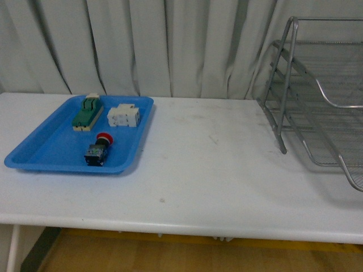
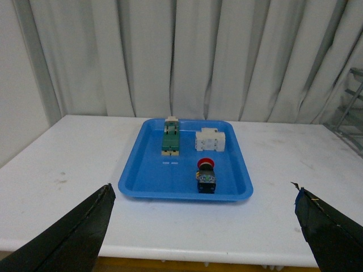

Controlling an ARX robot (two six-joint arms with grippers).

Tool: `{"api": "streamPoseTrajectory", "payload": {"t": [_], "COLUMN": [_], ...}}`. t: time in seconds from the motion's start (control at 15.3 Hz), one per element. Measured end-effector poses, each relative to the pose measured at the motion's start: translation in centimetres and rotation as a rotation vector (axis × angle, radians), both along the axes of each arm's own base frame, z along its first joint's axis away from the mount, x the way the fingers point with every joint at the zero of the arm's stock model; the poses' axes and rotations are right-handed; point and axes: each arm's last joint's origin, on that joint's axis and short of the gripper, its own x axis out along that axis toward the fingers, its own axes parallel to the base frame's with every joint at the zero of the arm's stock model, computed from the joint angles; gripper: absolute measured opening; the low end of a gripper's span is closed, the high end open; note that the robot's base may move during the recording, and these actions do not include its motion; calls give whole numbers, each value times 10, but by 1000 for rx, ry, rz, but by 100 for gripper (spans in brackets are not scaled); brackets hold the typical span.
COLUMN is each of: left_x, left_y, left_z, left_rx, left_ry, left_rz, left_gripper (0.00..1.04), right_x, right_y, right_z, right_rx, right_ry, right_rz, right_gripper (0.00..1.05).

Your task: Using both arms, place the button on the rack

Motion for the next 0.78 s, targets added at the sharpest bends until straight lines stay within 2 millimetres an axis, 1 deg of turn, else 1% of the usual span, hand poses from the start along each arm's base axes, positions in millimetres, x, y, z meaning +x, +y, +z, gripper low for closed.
{"api": "streamPoseTrajectory", "payload": {"t": [0.2, 0.26, 0.33, 0.39, 0.46, 0.59, 0.72, 0.78], "left_x": [0, 0, 0, 0, 0, 0, 0, 0], "left_y": [0, 0, 0, 0, 0, 0, 0, 0], "left_z": [0, 0, 0, 0, 0, 0, 0, 0], "left_rx": [0, 0, 0, 0, 0, 0, 0, 0], "left_ry": [1, 1, 1, 1, 1, 1, 1, 1], "left_rz": [0, 0, 0, 0, 0, 0, 0, 0], "left_gripper": [98, 98, 98, 98, 98, 98, 98, 98], "right_x": [0, 0, 0, 0, 0, 0, 0, 0], "right_y": [0, 0, 0, 0, 0, 0, 0, 0], "right_z": [0, 0, 0, 0, 0, 0, 0, 0], "right_rx": [0, -3, -3, -3, -3, -3, -3, -2], "right_ry": [-1, -1, -1, -1, -1, -1, -1, -1], "right_rz": [0, 0, 0, 0, 0, 0, 0, 0], "right_gripper": [2, 5, 16, 30, 41, 67, 90, 100]}}
